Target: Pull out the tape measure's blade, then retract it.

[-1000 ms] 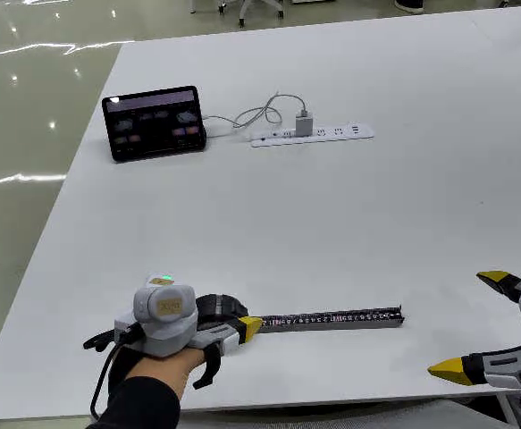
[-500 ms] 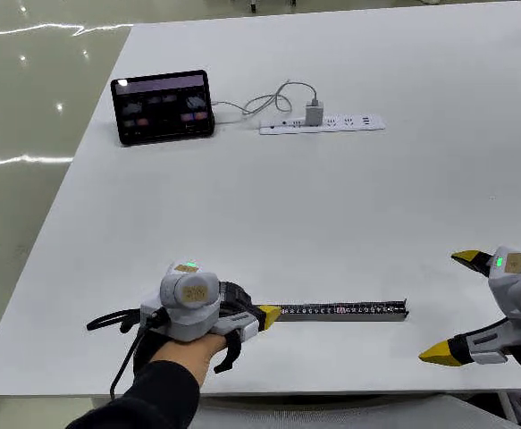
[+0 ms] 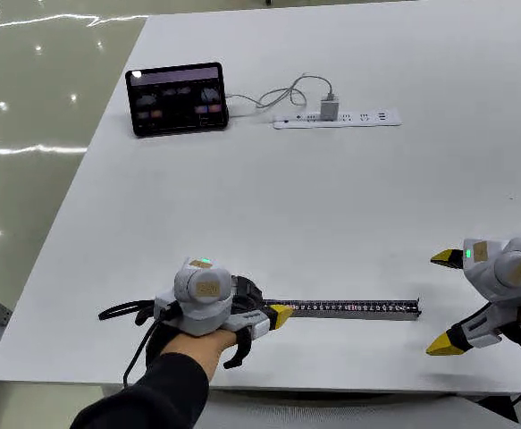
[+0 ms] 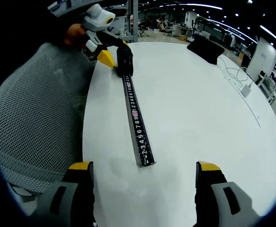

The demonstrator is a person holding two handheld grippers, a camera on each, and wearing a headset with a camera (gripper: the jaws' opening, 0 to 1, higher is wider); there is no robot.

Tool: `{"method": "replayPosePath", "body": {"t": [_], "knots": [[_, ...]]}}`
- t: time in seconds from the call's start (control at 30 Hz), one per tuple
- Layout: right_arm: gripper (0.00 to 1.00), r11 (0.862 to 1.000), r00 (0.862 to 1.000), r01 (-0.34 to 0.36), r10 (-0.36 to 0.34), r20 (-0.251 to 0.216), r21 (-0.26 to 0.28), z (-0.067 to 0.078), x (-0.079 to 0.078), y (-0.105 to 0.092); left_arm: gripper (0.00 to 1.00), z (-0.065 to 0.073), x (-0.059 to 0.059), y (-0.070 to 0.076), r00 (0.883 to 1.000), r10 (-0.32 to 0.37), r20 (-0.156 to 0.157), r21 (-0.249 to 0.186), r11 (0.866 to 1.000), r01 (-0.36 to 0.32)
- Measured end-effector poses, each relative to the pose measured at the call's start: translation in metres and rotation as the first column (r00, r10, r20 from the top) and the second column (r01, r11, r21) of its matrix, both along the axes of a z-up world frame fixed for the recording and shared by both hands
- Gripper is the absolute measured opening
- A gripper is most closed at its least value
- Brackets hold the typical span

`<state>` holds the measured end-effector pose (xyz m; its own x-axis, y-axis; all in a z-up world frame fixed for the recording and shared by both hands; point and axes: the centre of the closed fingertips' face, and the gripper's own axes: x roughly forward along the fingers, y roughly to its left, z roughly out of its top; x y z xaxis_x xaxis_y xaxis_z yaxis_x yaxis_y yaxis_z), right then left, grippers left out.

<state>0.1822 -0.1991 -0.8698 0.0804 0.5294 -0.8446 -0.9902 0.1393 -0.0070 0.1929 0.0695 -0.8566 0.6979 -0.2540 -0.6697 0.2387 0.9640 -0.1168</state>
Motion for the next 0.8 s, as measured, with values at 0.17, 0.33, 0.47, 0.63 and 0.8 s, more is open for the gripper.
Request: {"method": "replayPosePath", "body": {"t": [0.17,0.33,0.47,0.63,0.8], "knots": [[0.77,0.998,0.999,-0.030,0.029,-0.028,-0.047,-0.010,0.003,0.003,1.00,0.000,0.000,0.000,1.000,0.006,0.002,-0.002,1.000,-0.006],[0.62,0.995,0.997,-0.070,0.068,-0.023,-0.067,-0.017,0.003,0.004,1.00,0.000,0.001,0.001,1.000,0.010,0.002,-0.001,1.000,-0.010],[0.52,0.994,0.996,-0.083,0.082,-0.025,-0.073,-0.018,0.003,0.004,1.00,0.000,0.001,-0.001,1.000,0.004,0.003,0.003,1.000,-0.004],[0.42,0.992,0.995,-0.098,0.096,-0.024,-0.076,-0.021,0.005,0.005,1.00,-0.001,0.000,-0.001,1.000,0.001,-0.004,0.012,1.000,-0.001],[0.29,0.990,0.993,-0.114,0.111,-0.035,-0.078,-0.024,0.003,0.008,0.99,-0.001,0.000,0.000,1.000,0.013,-0.009,0.006,1.000,-0.013]]}}
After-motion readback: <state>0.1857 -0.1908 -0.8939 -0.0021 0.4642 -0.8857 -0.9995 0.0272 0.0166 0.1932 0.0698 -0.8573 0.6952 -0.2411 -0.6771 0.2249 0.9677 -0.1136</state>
